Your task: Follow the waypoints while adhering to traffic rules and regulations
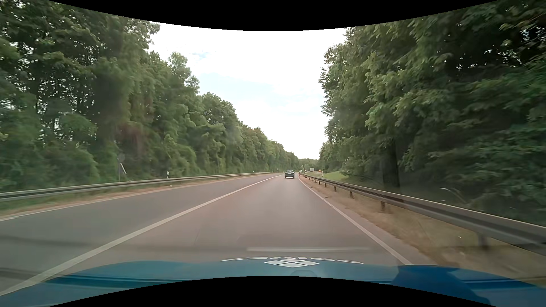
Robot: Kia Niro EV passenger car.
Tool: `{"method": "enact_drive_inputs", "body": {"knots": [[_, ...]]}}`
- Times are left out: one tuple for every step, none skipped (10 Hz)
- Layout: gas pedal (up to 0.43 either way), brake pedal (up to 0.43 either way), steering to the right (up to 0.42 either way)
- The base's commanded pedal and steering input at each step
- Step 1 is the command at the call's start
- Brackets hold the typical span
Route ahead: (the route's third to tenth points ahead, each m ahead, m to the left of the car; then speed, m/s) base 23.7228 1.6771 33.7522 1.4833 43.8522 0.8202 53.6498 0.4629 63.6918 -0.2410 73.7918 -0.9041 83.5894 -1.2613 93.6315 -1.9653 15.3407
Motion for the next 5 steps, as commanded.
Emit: {"method": "enact_drive_inputs", "body": {"knots": [[0.197, 0.000, 0.007], [0.197, 0.000, 0.007], [0.197, 0.000, 0.009], [0.197, 0.000, 0.009], [0.197, 0.000, 0.009]]}}
